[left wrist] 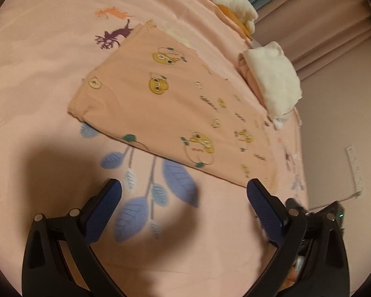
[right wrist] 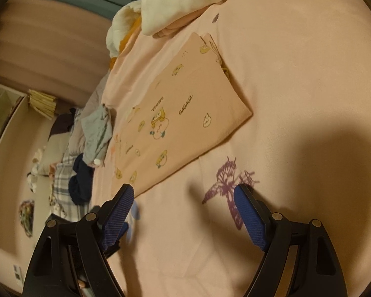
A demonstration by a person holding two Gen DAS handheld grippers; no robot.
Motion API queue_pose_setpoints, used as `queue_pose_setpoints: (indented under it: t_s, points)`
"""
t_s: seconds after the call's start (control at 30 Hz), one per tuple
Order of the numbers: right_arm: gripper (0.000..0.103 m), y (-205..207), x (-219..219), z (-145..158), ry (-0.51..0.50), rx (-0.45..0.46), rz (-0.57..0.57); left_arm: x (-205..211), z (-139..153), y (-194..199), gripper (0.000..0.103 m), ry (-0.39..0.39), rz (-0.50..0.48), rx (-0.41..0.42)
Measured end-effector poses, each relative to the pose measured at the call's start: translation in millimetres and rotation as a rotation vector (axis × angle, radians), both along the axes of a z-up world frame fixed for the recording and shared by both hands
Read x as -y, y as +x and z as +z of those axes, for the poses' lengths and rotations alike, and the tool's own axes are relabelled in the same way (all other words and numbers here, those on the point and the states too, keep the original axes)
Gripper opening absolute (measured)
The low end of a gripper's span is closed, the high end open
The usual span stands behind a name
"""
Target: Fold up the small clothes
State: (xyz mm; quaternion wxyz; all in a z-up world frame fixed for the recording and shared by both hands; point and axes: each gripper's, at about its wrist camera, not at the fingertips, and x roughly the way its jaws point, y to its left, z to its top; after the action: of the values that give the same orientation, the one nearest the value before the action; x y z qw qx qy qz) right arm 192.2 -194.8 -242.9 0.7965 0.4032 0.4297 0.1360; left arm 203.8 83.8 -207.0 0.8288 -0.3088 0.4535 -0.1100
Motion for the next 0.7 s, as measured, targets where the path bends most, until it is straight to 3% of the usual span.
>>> queue_pose_setpoints:
  t_s: [0.23, 0.33, 0.43, 0.7]
  points:
    - [0.083, 6, 2, -8, 0.019, 0.014, -0.004, -10, -13, 12, 0.102, -0.062, 0.031, 0.019]
    - [0.083, 12, 2, -9, 0.019, 0.023, -0.002, -22, -19, 15, 0.102, -0.165, 0.067, 0.023]
    - [0.083, 20, 4, -10, 0.029, 0.017, -0.010, -34, -22, 24, 0.102, -0.264, 0.058, -0.027]
    - [0.088, 45, 0, -10, 0.067, 0.007, -0.024, -43, -24, 57, 0.101, -0.432, 0.050, -0.106]
